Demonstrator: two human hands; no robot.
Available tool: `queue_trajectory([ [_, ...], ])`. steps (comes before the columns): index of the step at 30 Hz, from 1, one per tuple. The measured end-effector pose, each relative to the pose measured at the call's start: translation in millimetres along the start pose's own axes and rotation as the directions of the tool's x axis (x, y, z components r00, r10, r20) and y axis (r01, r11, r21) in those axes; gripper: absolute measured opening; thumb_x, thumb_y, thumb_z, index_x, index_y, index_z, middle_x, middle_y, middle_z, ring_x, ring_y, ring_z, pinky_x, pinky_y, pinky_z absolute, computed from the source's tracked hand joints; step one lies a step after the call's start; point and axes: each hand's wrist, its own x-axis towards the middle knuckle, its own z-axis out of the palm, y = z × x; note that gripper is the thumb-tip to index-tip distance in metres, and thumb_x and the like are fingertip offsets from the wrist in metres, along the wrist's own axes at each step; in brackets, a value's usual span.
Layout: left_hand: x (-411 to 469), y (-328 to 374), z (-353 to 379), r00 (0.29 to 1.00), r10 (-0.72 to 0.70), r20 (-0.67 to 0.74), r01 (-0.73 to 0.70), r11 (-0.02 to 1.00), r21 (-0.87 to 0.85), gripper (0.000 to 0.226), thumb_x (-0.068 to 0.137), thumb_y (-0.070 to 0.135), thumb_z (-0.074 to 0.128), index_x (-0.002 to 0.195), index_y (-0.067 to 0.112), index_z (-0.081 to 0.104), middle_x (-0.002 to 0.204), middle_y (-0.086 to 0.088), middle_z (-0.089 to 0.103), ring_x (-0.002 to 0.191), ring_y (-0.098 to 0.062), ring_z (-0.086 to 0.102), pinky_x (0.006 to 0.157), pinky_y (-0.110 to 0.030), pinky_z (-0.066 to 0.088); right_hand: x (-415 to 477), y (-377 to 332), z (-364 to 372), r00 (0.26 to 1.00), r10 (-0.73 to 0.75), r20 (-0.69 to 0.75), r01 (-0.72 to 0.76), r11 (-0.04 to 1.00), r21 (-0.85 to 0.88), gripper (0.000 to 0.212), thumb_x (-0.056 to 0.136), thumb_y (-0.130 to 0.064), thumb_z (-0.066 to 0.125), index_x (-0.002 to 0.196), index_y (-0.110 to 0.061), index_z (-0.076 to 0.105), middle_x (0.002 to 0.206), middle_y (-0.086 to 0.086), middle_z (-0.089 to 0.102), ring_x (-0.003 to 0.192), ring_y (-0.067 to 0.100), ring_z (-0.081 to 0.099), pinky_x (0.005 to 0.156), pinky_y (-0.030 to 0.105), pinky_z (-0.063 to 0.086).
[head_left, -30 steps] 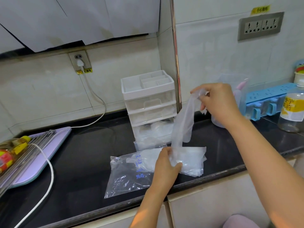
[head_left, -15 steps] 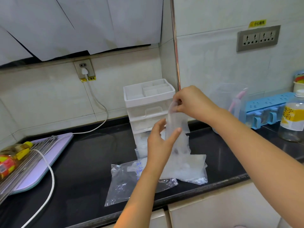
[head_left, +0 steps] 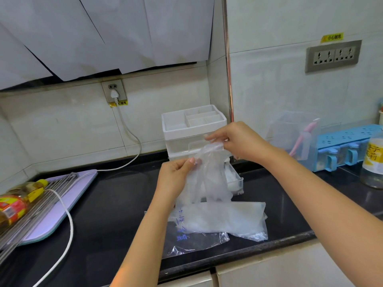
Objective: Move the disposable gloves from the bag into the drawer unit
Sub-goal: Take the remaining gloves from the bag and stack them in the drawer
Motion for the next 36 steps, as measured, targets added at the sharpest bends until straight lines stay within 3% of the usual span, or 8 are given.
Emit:
queue_trajectory([
  [3, 7, -1, -13, 0.992, -0.004, -0.122, 0.006, 1.000, 0.009, 0.021, 0.093, 0.022, 0.059, 0.082, 0.017, 0.076, 0.079, 0.009, 0.073, 0.076, -0.006, 0.063, 0.072, -0.021, 0.048, -3, 5, 6, 0.997, 0.008, -0.074, 0.004, 0.988, 0.152, 0.040, 0.089, 0.002, 0.053, 0.116, -0.023, 0.068, 0.103, -0.007, 0.071, 0.043, 0.005, 0.059, 0.062, 0.016, 0.052],
  [8, 9, 8, -40, 0.911, 0.155, -0.383, -0.121, 0.986, 0.110, 0.040, 0.096, 0.023, 0.053, 0.057, 0.016, 0.045, 0.047, 0.009, 0.033, 0.046, -0.005, 0.026, 0.048, -0.023, 0.025, -37, 36, 12, 0.998, 0.052, -0.028, -0.038, 0.925, 0.379, 0.035, 0.088, 0.004, 0.058, 0.092, -0.028, 0.073, 0.096, -0.013, 0.073, 0.090, -0.002, 0.067, 0.087, 0.018, 0.052],
  [14, -3, 21, -30, 0.862, 0.326, -0.387, -0.263, 0.942, 0.207, 0.021, 0.096, 0.028, 0.054, 0.084, 0.023, 0.071, 0.059, 0.008, 0.053, 0.052, 0.000, 0.040, 0.054, -0.018, 0.035, -92, 92, 11, 0.848, 0.235, 0.476, -0.317, 0.943, 0.099, 0.036, 0.085, 0.001, 0.064, 0.082, -0.033, 0.075, 0.096, -0.015, 0.073, 0.095, -0.001, 0.066, 0.093, 0.022, 0.050],
  [20, 6, 7, 6, 0.883, 0.336, -0.327, -0.253, 0.929, 0.271, 0.038, 0.097, 0.030, 0.053, 0.068, 0.007, 0.063, 0.051, 0.008, 0.041, 0.048, -0.003, 0.033, 0.048, -0.014, 0.028, -97, 112, 10, 0.679, 0.383, 0.626, -0.265, 0.924, -0.277, 0.060, 0.085, 0.004, 0.042, 0.091, -0.050, 0.069, 0.120, -0.022, 0.057, 0.109, 0.006, 0.054, 0.101, 0.029, 0.042],
  [23, 21, -6, 12, 0.884, 0.320, -0.339, -0.221, 0.928, 0.299, 0.048, 0.097, 0.031, 0.053, 0.070, -0.008, 0.058, 0.056, -0.004, 0.037, 0.055, -0.008, 0.028, 0.049, -0.022, 0.024, -89, 101, -5, 0.702, 0.362, 0.613, -0.301, 0.931, -0.205, 0.047, 0.090, -0.003, 0.048, 0.109, -0.041, 0.068, 0.112, -0.023, 0.054, 0.101, -0.002, 0.050, 0.092, 0.018, 0.040],
  [27, 42, -3, 10, 0.862, 0.334, -0.381, -0.243, 0.932, 0.268, 0.049, 0.098, 0.028, 0.051, 0.066, -0.010, 0.053, 0.056, -0.007, 0.038, 0.055, -0.013, 0.031, 0.053, -0.028, 0.028, -70, 93, -9, 0.879, 0.298, 0.373, -0.355, 0.930, 0.094, 0.016, 0.091, -0.029, 0.062, 0.104, -0.032, 0.071, 0.102, -0.018, 0.065, 0.093, 0.000, 0.058, 0.087, 0.016, 0.042],
  [31, 48, 10, 22, 0.816, 0.487, -0.312, -0.387, 0.861, 0.331, 0.025, 0.098, 0.024, 0.053, 0.102, 0.008, 0.073, 0.094, 0.008, 0.068, 0.087, 0.002, 0.059, 0.078, -0.006, 0.042, -36, 85, 5, 0.849, 0.360, 0.387, -0.523, 0.470, 0.711, 0.072, 0.075, -0.059, 0.056, 0.117, -0.001, 0.063, 0.103, 0.011, 0.072, 0.082, 0.014, 0.065, 0.077, 0.023, 0.051],
  [36, 58, -20, 35, 0.677, 0.725, 0.130, -0.647, 0.500, 0.576, 0.029, 0.095, 0.022, 0.052, 0.107, 0.004, 0.071, 0.110, -0.006, 0.070, 0.119, -0.022, 0.057, 0.100, -0.022, 0.039, 7, 82, 25, 0.782, 0.259, 0.567, -0.580, -0.032, 0.814, 0.088, 0.066, -0.064, 0.058, 0.121, 0.004, 0.052, 0.121, 0.023, 0.063, 0.109, 0.031, 0.064, 0.094, 0.035, 0.052],
])
